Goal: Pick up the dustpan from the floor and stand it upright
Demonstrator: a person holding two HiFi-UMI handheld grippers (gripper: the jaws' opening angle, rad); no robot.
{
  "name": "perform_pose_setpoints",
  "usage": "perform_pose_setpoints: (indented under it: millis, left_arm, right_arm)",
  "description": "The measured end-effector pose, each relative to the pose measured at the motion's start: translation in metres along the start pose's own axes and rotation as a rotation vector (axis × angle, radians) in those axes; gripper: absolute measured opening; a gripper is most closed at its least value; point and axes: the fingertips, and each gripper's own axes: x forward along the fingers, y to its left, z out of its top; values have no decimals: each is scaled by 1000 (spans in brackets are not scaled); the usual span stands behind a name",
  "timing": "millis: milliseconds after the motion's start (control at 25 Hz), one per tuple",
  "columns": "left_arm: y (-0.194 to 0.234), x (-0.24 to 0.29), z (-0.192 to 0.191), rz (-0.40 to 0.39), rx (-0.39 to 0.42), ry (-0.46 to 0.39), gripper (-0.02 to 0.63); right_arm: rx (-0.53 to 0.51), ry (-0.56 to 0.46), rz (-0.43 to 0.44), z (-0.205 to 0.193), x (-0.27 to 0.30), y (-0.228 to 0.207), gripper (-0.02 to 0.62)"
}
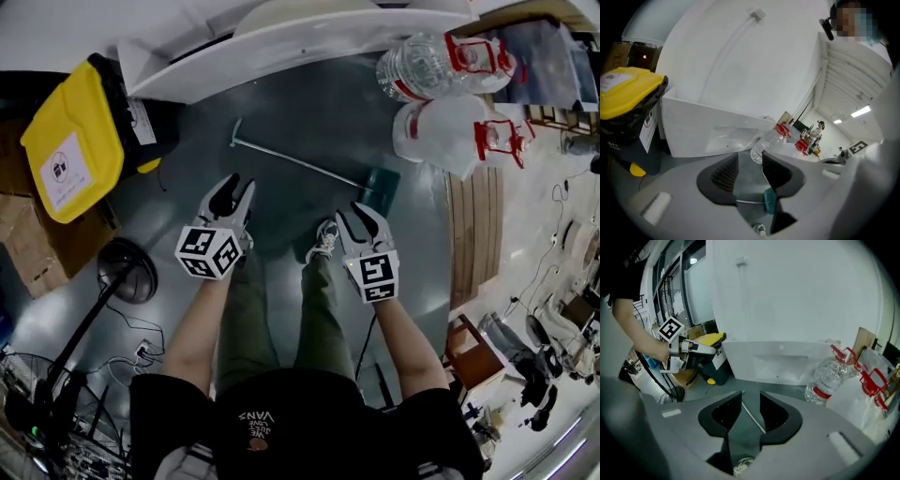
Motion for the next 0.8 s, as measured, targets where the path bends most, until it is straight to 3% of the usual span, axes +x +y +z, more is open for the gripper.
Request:
perform_pose_setpoints:
  millis: [480, 800]
  left_arm:
    - [99, 103, -130, 68, -55, 123, 169]
    - [136, 148, -201, 87, -85, 197, 169]
  right_arm:
    - [-52, 251, 67, -153, 158, -35, 100]
    - [-145, 358, 99, -223, 219, -61, 101]
